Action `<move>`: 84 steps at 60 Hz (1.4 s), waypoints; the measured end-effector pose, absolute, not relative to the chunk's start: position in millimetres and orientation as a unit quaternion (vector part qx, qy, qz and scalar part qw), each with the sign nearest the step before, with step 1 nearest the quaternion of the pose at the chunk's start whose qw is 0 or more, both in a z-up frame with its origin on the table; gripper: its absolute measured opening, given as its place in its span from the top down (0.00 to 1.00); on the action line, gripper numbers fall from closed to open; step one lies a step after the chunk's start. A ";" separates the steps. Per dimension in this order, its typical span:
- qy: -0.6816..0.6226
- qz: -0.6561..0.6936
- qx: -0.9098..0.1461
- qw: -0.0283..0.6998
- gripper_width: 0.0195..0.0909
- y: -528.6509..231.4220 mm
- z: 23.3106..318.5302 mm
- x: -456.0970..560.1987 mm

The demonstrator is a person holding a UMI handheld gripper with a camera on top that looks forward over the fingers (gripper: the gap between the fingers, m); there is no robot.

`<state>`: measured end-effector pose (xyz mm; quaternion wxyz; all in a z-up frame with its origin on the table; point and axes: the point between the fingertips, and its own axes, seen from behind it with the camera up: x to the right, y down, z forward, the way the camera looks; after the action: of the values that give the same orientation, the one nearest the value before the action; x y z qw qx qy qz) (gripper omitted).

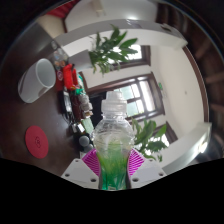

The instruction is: Pour water

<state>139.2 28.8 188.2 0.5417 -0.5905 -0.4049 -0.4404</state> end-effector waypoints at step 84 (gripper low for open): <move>-0.118 0.034 -0.751 0.649 0.84 36.6 155.0 49.3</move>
<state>49.3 36.6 155.0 0.6491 -0.7507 -0.1180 0.0336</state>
